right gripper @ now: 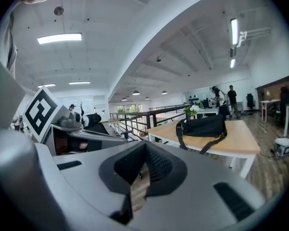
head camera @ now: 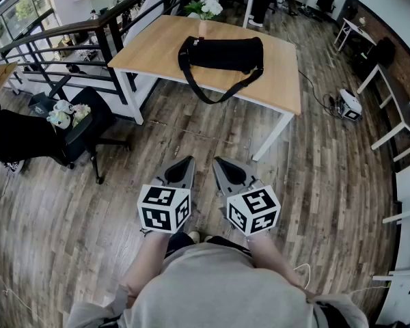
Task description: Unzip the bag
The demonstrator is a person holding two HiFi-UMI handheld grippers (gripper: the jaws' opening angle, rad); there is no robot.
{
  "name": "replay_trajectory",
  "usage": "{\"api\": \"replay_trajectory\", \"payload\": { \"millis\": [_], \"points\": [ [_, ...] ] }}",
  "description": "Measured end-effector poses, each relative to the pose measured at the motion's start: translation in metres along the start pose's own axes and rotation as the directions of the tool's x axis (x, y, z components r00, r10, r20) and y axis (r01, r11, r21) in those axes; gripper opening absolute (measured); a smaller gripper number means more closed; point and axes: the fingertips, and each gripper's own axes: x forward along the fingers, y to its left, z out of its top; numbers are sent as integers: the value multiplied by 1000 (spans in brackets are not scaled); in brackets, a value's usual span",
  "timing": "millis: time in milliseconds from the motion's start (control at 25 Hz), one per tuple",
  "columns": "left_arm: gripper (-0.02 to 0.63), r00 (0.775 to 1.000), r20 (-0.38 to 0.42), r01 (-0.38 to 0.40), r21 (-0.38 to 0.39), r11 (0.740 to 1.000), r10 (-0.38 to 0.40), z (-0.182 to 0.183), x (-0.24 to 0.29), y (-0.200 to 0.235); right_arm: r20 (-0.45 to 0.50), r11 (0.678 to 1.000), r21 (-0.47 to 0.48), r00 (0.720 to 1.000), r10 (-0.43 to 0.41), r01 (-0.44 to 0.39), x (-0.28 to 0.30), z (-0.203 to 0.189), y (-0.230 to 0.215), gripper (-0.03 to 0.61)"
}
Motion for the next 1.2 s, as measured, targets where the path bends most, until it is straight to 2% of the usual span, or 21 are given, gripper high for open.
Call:
{"api": "replay_trajectory", "payload": {
  "millis": [240, 600, 840, 1000, 1200],
  "points": [
    [18, 1000, -3, -4, 33, 999, 4, 1, 10, 5, 14, 1000, -10, 1000, -25, 25, 4, 7, -11, 5],
    [18, 1000, -11, 5, 27, 1000, -5, -1, 16, 11, 9, 998, -31, 999, -50, 50, 12, 6, -15, 5],
    [18, 1000, -27, 2, 33, 999, -1, -5, 20, 18, 20, 999, -6, 999, -50, 50, 16, 7, -16, 5],
    [19, 1000, 3, 17, 46, 999, -17, 1, 23, 22, 55, 999, 10, 998, -32, 32, 20, 12, -12, 8],
    [20, 1000, -1, 29, 49, 998, -29, 1, 25, 30, 52, 997, 15, 996, -73, 72, 21, 12, -17, -3]
  ]
}}
